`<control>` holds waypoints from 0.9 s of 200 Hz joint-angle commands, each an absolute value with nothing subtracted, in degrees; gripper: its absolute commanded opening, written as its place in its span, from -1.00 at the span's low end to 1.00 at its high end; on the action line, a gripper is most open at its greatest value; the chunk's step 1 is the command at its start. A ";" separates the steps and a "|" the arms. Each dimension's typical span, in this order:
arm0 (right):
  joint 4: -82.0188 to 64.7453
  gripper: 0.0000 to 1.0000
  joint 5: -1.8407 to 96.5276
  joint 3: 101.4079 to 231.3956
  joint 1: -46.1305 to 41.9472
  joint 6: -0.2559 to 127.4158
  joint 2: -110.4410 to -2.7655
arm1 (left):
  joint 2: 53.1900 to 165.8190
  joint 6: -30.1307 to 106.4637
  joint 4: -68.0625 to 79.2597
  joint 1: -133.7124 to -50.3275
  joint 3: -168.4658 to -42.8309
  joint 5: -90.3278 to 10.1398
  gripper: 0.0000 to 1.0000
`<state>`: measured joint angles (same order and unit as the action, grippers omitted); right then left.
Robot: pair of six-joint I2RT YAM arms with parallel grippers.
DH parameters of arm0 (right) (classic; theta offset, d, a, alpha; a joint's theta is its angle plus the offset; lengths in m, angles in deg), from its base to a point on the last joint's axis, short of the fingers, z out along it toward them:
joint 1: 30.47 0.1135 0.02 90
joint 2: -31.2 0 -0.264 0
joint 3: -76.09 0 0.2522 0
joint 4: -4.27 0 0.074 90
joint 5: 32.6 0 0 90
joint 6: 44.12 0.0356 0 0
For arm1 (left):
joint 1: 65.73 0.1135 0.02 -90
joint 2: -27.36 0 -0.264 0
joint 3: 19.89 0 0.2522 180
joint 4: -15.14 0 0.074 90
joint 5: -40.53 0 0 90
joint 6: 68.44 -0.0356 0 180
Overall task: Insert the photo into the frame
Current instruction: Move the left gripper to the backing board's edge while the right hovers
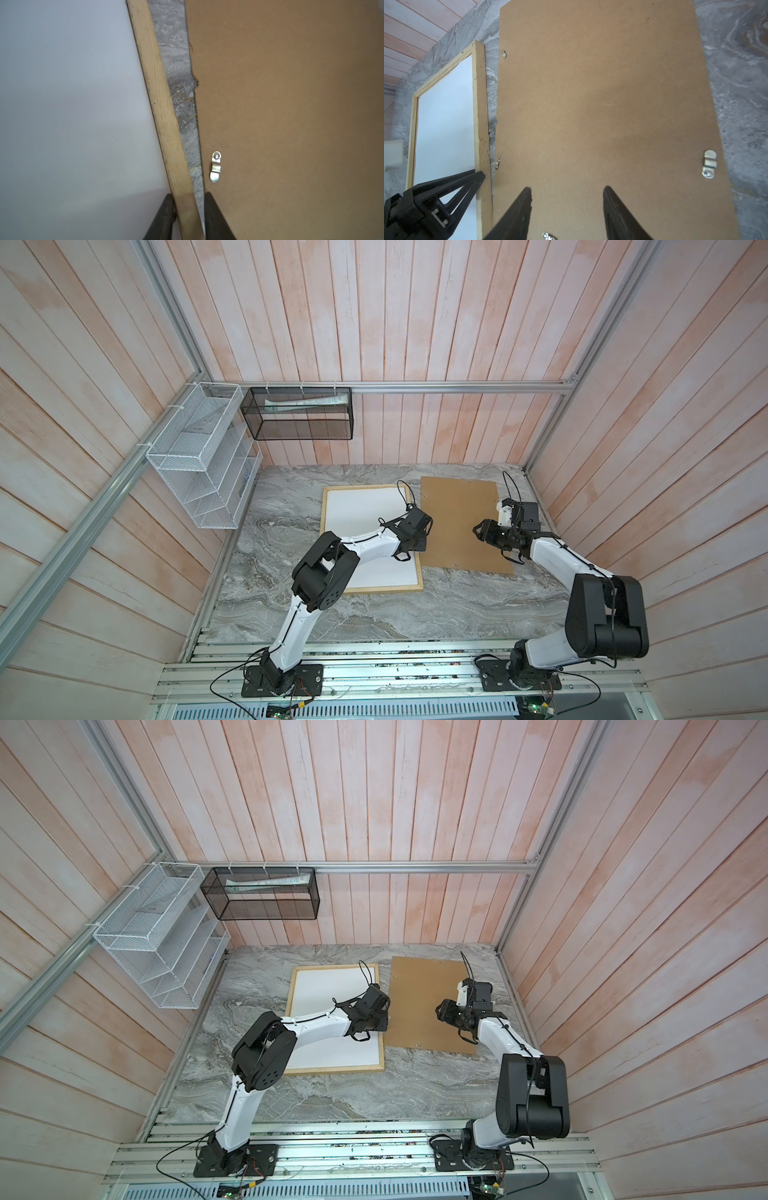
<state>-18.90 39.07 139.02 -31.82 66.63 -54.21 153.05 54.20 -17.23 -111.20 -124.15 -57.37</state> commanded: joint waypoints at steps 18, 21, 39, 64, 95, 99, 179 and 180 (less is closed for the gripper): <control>-19.07 0.12 38.06 138.28 -32.67 65.26 -53.13 | 155.28 54.26 -19.12 -111.43 -125.93 -58.87 -0.45; -19.07 0.12 38.02 138.32 -32.74 65.23 -53.17 | 155.36 54.26 -19.10 -111.43 -126.02 -58.87 -0.46; -18.98 0.12 37.80 138.25 -32.94 65.14 -53.09 | 155.88 53.91 -19.25 -111.43 -126.65 -58.87 -0.49; -18.99 0.12 37.53 138.37 -33.17 65.11 -53.01 | 157.75 53.64 -21.37 -111.43 -129.19 -58.97 -0.57; -19.07 0.13 37.47 138.27 -33.63 64.80 -52.83 | 158.84 52.45 -22.21 -111.43 -130.48 -59.84 -0.67; -19.07 0.13 37.45 138.28 -33.63 64.81 -52.83 | 159.09 52.20 -22.45 -111.36 -130.69 -60.12 -0.67; -19.24 0.12 37.09 138.43 -34.10 64.65 -52.57 | 158.95 50.60 -25.36 -106.17 -131.00 -63.69 -0.69; -19.28 0.12 37.09 138.44 -34.09 64.67 -52.52 | 158.90 50.67 -25.44 -106.08 -130.97 -63.74 -0.69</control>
